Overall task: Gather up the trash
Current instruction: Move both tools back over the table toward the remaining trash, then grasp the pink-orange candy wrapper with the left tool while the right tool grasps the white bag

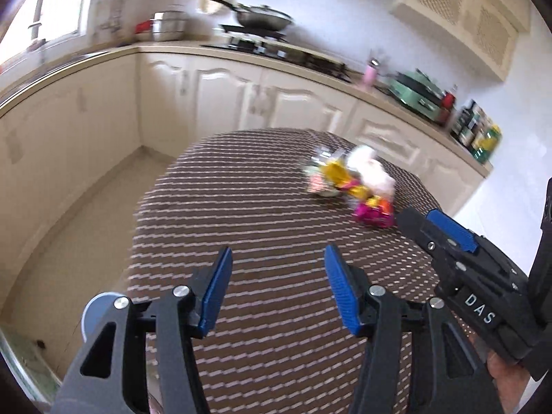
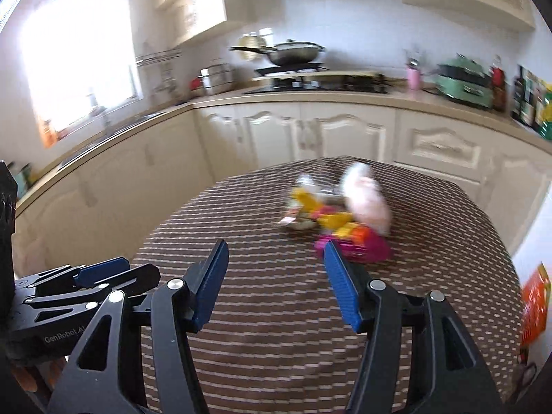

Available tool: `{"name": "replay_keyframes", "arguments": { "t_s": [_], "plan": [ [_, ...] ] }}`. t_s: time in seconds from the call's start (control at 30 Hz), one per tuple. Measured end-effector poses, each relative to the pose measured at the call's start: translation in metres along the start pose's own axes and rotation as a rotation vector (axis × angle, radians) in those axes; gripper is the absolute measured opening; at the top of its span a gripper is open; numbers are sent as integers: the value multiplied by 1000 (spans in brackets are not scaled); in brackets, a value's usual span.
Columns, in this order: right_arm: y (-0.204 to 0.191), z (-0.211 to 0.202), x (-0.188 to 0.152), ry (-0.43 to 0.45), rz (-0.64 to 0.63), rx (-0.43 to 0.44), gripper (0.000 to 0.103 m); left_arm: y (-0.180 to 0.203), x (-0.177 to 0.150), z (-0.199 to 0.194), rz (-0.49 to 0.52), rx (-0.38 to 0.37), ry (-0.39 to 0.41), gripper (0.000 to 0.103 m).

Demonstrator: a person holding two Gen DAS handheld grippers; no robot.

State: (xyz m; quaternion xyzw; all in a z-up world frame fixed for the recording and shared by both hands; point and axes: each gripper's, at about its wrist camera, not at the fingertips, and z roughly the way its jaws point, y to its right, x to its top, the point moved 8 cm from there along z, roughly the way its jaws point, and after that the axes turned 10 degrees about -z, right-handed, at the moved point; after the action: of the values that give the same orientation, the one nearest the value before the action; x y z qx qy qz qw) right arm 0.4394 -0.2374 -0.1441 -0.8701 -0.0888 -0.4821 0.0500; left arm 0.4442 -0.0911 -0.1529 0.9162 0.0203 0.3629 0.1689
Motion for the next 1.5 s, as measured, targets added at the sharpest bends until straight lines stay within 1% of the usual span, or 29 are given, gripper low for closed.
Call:
{"name": "replay_keyframes", "arguments": {
  "t_s": [0.07, 0.13, 0.3, 0.47, 0.6, 0.67, 0.73, 0.83, 0.97, 1.0, 1.03, 1.1, 1.17, 1.23, 1.3, 1.37, 1.43, 1.5],
  "plan": [
    [22, 0, -7, -8, 29, -22, 56, 19, -2, 16, 25, -16, -23, 55],
    [45, -1, -13, -17, 58, -45, 56, 39, -7, 34, 62, -45, -64, 56],
    [98, -2, -27, -33, 131, -97, 57, 85, -15, 76, 146, -91, -117, 57],
    [127, 1, -34, -43, 174, -131, 58, 119, -20, 113, 217, -112, -149, 57],
    [140, 7, -38, -51, 197, -137, 59, 135, -16, 134, 244, -98, -149, 57],
    [145, 10, -38, -52, 205, -137, 59, 142, -14, 145, 243, -108, -159, 57],
    [150, 13, -37, -53, 212, -135, 59, 143, -13, 153, 232, -100, -161, 57],
    [155, 19, -36, -58, 219, -133, 60, 144, -6, 165, 225, -68, -150, 57],
    [157, 26, -36, -67, 227, -123, 60, 145, -3, 175, 250, -47, -153, 57],
    [156, 28, -36, -68, 228, -119, 60, 145, -3, 175, 258, -47, -151, 56],
    [155, 28, -35, -69, 227, -116, 60, 145, -3, 174, 264, -47, -150, 52],
    [153, 29, -31, -66, 223, -110, 60, 142, -5, 170, 274, -55, -149, 49],
    [150, 31, -28, -65, 219, -102, 60, 135, -6, 162, 262, -69, -150, 48],
    [146, 33, -24, -61, 213, -96, 60, 124, -5, 147, 249, -78, -133, 48],
    [139, 36, -20, -60, 202, -83, 60, 112, 1, 127, 218, -97, -96, 48],
    [133, 41, -16, -64, 188, -73, 60, 94, 14, 111, 176, -86, -51, 48],
    [127, 48, -11, -69, 171, -62, 60, 80, 25, 106, 145, -67, -31, 48],
    [120, 60, -6, -85, 154, -51, 60, 63, 37, 106, 115, -33, -16, 48]
  ]
}}
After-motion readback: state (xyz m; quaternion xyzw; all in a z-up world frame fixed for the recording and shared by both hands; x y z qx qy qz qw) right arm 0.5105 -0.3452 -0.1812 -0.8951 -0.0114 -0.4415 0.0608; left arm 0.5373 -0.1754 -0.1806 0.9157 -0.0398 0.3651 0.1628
